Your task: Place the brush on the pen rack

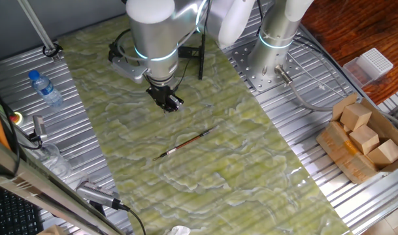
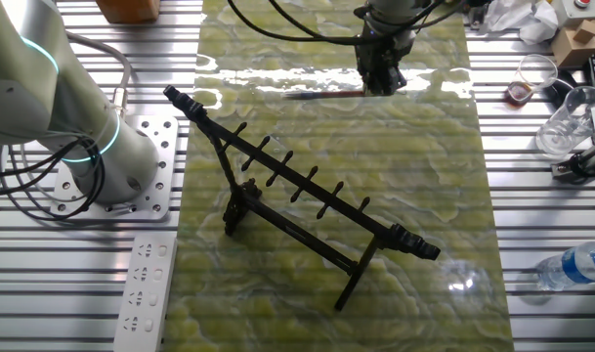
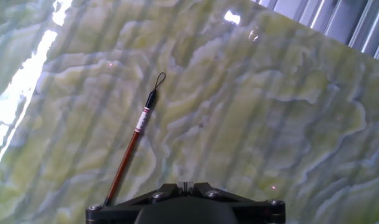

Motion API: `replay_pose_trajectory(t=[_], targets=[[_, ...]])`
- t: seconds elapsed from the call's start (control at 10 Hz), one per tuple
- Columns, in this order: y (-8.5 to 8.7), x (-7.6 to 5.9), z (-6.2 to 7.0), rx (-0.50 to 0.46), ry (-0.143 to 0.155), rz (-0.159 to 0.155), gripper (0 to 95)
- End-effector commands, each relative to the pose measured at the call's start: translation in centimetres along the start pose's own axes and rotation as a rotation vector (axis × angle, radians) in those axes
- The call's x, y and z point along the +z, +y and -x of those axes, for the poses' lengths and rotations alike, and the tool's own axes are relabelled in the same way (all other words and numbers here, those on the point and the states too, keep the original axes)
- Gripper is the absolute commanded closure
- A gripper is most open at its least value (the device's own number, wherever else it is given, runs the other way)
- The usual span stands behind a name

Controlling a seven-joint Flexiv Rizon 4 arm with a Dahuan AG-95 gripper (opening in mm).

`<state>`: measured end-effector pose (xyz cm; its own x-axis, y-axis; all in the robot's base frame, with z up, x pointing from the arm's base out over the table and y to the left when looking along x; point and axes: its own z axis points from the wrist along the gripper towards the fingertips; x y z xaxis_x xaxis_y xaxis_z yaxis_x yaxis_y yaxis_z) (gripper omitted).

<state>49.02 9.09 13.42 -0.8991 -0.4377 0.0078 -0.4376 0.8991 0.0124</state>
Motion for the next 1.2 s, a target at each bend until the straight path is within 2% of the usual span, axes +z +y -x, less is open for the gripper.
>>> replay_pose_trajectory(t=[0.1,0.2,0.5,0.8,1.0,1.1,1.2], targets=[[0.0,0.0,0.0,-0.034,-0.007,0.016,76.0],[0.0,-0.1,0.0,-0.05,-0.008,0.016,57.0],[0.3,-0.5,0.2,-0.026,-0.009,0.016,57.0],[1.7,0.1,1.7,-0.01,-0.008,0.022,57.0],[3.8,0.5,2.2,0.042,-0.009,0.025,57.0],[5.5,0.6,2.1,0.088,-0.013,0.029,57.0],[6.6,0.6,2.0,0.094,-0.022,0.044,57.0]])
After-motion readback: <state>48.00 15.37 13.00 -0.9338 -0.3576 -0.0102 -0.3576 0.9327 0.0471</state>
